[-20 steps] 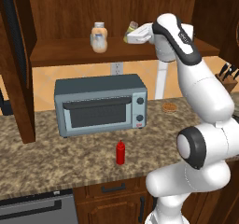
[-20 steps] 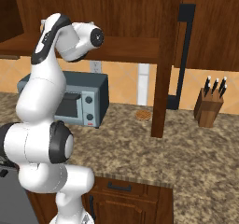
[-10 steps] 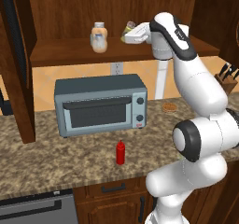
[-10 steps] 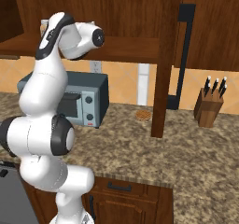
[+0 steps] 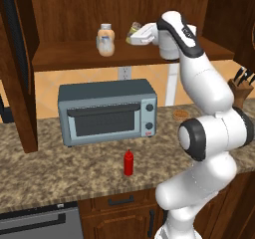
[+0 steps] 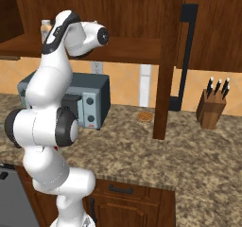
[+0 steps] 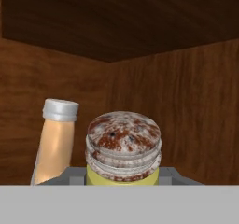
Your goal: Put the shaker and condiment bottle from the counter next to their counterparts in the cabinet.
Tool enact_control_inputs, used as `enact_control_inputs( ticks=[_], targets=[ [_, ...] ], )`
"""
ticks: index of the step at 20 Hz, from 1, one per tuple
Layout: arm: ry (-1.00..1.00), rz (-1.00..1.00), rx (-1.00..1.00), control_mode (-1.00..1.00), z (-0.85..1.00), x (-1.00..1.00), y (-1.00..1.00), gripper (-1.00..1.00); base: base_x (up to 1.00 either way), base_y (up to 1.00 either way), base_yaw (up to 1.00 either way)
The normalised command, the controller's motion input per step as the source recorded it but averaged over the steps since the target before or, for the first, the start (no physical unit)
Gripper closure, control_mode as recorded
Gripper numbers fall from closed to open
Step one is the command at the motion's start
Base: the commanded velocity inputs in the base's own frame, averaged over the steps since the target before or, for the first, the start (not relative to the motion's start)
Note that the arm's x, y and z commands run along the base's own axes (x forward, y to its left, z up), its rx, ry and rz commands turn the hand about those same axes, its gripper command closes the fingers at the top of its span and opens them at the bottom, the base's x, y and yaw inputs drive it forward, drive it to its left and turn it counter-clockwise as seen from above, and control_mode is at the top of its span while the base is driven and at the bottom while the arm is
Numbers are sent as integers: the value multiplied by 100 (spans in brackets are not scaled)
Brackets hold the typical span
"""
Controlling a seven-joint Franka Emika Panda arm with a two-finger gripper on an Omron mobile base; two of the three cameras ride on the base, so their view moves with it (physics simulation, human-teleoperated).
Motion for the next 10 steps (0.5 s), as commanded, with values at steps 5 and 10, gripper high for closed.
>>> enact_control_inputs(
  ticks=[5,10],
  targets=[
    [0,3,-5,-100,0,19,25,100,0,0,0],
    [0,1,-2,-100,0,10,4,100,0,0,0]
  ],
)
